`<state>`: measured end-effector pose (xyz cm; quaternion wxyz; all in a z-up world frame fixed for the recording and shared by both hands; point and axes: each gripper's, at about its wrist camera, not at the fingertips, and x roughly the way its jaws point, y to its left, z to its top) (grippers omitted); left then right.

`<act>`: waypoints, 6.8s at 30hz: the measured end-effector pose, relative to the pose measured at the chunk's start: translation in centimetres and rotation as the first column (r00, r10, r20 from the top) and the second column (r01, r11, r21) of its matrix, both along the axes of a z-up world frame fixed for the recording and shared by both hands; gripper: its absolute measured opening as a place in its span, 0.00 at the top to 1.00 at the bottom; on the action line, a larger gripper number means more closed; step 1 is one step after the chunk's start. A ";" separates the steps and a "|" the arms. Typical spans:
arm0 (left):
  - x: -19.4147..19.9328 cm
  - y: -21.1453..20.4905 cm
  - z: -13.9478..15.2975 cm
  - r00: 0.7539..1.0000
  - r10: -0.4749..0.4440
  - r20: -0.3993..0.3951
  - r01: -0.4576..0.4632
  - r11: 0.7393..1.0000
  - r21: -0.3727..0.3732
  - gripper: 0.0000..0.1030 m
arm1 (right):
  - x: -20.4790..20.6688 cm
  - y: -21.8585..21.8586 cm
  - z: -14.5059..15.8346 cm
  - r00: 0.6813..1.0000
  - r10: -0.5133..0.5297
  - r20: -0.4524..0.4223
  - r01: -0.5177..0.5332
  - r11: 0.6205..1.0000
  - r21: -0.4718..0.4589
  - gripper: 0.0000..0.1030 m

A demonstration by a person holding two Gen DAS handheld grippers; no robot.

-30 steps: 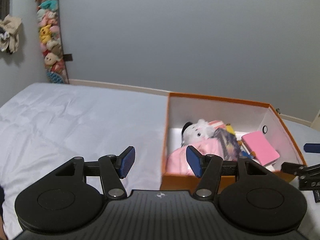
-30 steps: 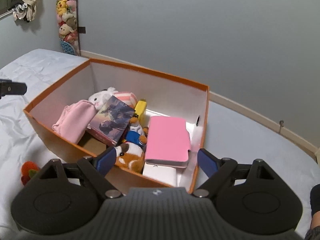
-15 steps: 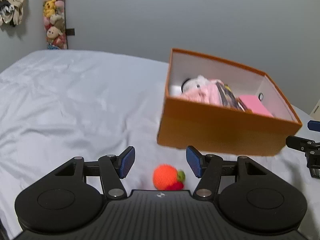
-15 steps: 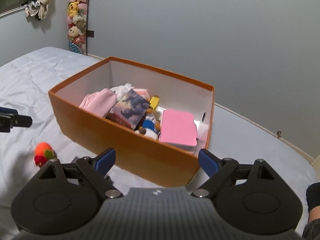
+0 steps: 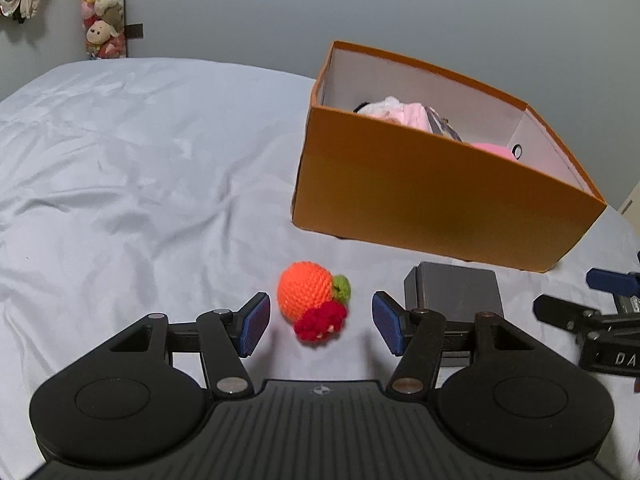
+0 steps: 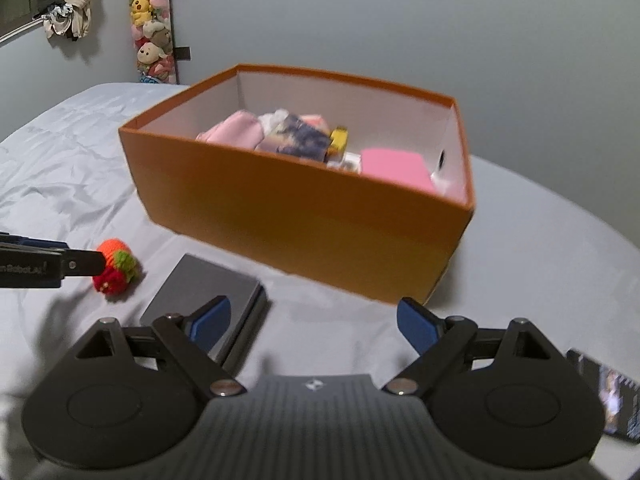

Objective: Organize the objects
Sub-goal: 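Grasp the crocheted fruit with left tool while right tool grasps the grey box, then lift and carry the crocheted fruit and grey box over the shoebox with both tools, then lower and release the fruit and grey box into the shoebox with both tools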

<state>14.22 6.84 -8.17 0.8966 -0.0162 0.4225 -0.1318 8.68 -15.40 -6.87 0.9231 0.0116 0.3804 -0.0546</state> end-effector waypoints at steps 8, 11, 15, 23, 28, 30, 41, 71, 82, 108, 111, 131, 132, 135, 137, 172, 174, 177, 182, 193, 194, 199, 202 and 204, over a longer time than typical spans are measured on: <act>0.7 -0.5 -2.1 0.999 0.008 -0.036 -0.008 1.000 0.012 0.33 | -0.3 1.2 -1.6 1.000 0.004 -0.014 -0.004 0.999 0.043 0.12; 1.1 -0.6 -2.7 0.999 0.015 -0.038 -0.014 1.000 0.012 0.33 | -0.4 1.6 -2.2 1.000 0.003 -0.006 -0.003 0.997 0.071 0.12; 1.7 -0.5 -3.3 0.999 0.034 -0.038 -0.034 0.999 -0.001 0.33 | -0.1 1.9 -2.8 1.000 -0.002 -0.003 0.002 0.996 0.094 0.12; 3.2 -0.7 -3.9 0.999 0.038 -0.037 -0.037 0.999 0.004 0.38 | 0.9 2.8 -3.6 1.000 0.008 -0.001 -0.008 0.991 0.133 0.12; 2.8 -0.2 -4.0 0.999 0.040 -0.024 -0.041 0.999 -0.015 0.48 | 1.2 4.0 -3.8 1.000 0.025 0.007 -0.026 0.989 0.146 0.12; 2.6 0.3 -3.9 0.998 0.050 -0.024 -0.050 0.998 -0.025 0.48 | 1.4 4.5 -3.9 1.000 0.030 0.008 -0.031 0.989 0.146 0.12; 1.0 2.9 -3.5 0.994 0.107 -0.030 -0.109 0.991 -0.074 0.48 | 2.8 7.3 -5.0 1.000 0.011 0.025 -0.013 0.998 0.069 0.09; -3.8 -5.7 -3.9 0.999 -0.043 -0.032 0.044 0.999 0.023 0.47 | -3.4 -3.0 -4.0 1.000 -0.015 -0.023 0.015 1.000 0.025 0.20; -4.1 -6.5 -4.2 0.999 -0.044 -0.016 0.045 0.996 0.082 0.45 | -4.1 -3.2 -4.5 0.998 -0.052 -0.016 0.053 0.998 0.028 0.18; -4.8 -6.8 -1.1 0.996 -0.085 0.038 0.082 0.993 0.084 0.49 | -4.5 -4.4 -2.4 0.996 -0.083 0.020 0.081 0.994 0.078 0.23; -4.6 -6.7 0.4 0.993 -0.092 0.069 0.086 0.993 0.080 0.49 | -4.8 -4.6 -1.1 0.996 -0.079 0.037 0.075 0.993 0.089 0.23; 0.7 -9.5 7.7 0.960 -0.164 0.227 0.143 0.984 0.108 0.49 | -3.7 -4.6 7.4 0.974 -0.029 0.225 0.006 0.995 0.099 0.23; 1.1 -9.8 7.9 0.958 -0.170 0.231 0.147 0.983 0.111 0.49 | -3.4 -4.8 7.7 0.972 -0.029 0.232 0.007 0.995 0.098 0.23; 1.9 -10.4 8.1 0.954 -0.181 0.240 0.156 0.980 0.122 0.49 | -2.3 -5.1 8.4 0.967 -0.029 0.252 0.007 0.996 0.091 0.23; 2.7 -10.9 8.2 0.951 -0.188 0.244 0.159 0.979 0.130 0.49 | -1.5 -5.4 8.7 0.966 -0.029 0.259 0.007 0.997 0.082 0.23; 17.4 -13.7 6.0 0.972 -0.207 0.111 0.177 0.957 0.230 0.49 | 11.0 -10.5 5.8 0.991 -0.015 0.136 0.021 0.999 -0.046 0.23; 18.6 -13.0 6.1 0.976 -0.188 0.108 0.156 0.956 0.249 0.49 | 11.5 -10.3 5.9 0.991 0.004 0.134 0.004 0.998 -0.062 0.23; 20.2 -12.7 5.8 0.978 -0.190 0.091 0.155 0.941 0.302 0.49 | 12.2 -9.6 6.0 0.991 0.046 0.125 -0.035 0.995 -0.089 0.23; 21.9 -12.8 4.3 0.977 -0.213 0.031 0.187 0.911 0.368 0.49 | 14.3 -9.1 5.3 0.996 0.060 0.059 -0.053 0.991 -0.119 0.23; 23.3 -13.8 2.7 0.971 -0.237 -0.021 0.217 0.847 0.486 0.48 | 16.8 -9.6 3.7 0.997 0.050 -0.067 -0.056 0.993 -0.101 0.23; 23.5 -13.7 2.6 0.972 -0.235 -0.031 0.220 0.844 0.489 0.48 | 16.9 -9.5 3.5 0.995 0.056 -0.088 -0.065 0.993 -0.103 0.23; 23.8 -13.3 2.6 0.973 -0.224 -0.063 0.225 0.834 0.504 0.47 | 17.8 -8.7 3.0 0.984 0.071 -0.165 -0.095 0.986 -0.139 0.23; 23.6 -13.7 2.6 0.968 -0.240 -0.078 0.244 0.811 0.532 0.47 | 18.0 -8.5 2.6 0.979 0.072 -0.189 -0.103 0.982 -0.159 0.23; 23.5 -14.0 2.4 0.966 -0.246 -0.079 0.248 0.797 0.550 0.47 | 18.1 -8.4 2.5 0.977 0.076 -0.199 -0.109 0.981 -0.158 0.23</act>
